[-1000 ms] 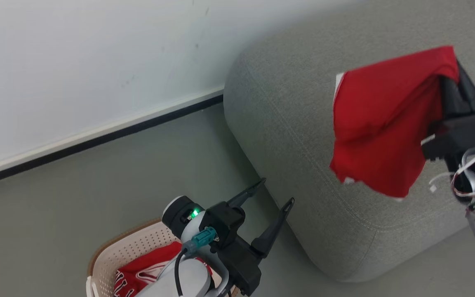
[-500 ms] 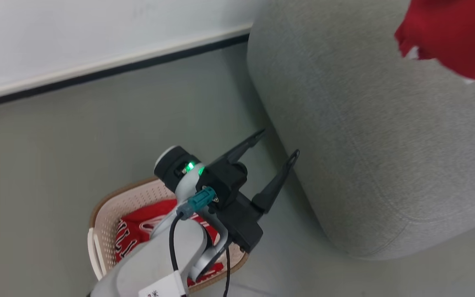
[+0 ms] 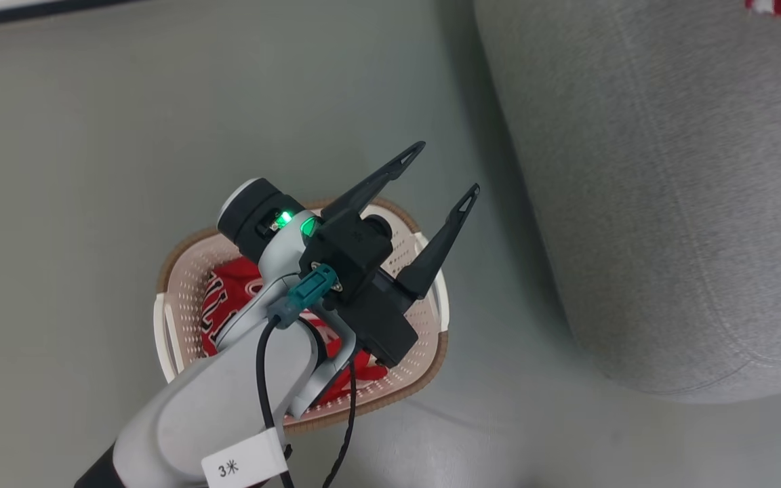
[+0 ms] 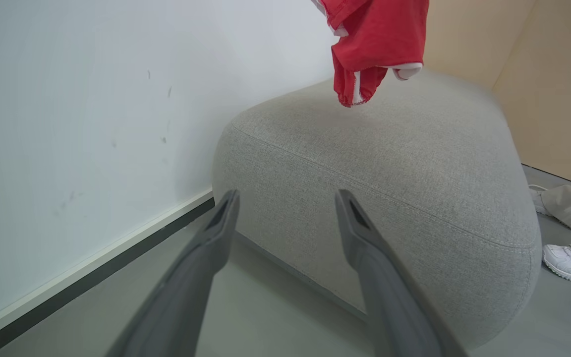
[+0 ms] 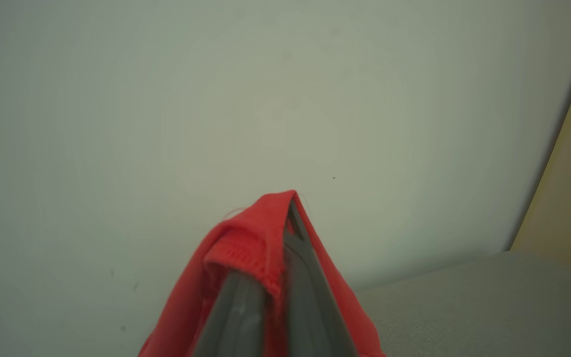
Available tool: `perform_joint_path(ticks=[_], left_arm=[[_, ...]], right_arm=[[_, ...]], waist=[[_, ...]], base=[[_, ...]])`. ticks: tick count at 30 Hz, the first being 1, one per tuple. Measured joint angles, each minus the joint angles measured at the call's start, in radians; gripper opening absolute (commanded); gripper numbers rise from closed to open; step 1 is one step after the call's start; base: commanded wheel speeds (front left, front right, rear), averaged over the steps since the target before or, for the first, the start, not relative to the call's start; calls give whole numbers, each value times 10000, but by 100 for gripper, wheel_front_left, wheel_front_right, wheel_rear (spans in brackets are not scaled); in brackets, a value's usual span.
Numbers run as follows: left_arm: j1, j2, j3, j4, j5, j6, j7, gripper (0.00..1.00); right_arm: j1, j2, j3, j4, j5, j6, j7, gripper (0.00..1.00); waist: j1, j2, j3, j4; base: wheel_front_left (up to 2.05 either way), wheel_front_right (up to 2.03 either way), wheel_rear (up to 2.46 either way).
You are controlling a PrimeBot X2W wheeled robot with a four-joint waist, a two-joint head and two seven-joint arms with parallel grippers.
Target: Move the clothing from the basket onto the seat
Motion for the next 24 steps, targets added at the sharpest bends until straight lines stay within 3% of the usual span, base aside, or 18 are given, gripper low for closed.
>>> perform_joint_path(ticks=[11,24], left_arm=[[-390,203,17,-244,209,58,238,100],[-388,201,-69,-238,412,96,268,100]], right_arm=[[-651,15,102,1383,-278,-10,-238,0],[-652,247,322,2899,-543,-198,-412,0]], waist=[[-1,-1,1235,333],[-2,-1,1486,408]], base=[[0,0,0],[0,0,0]])
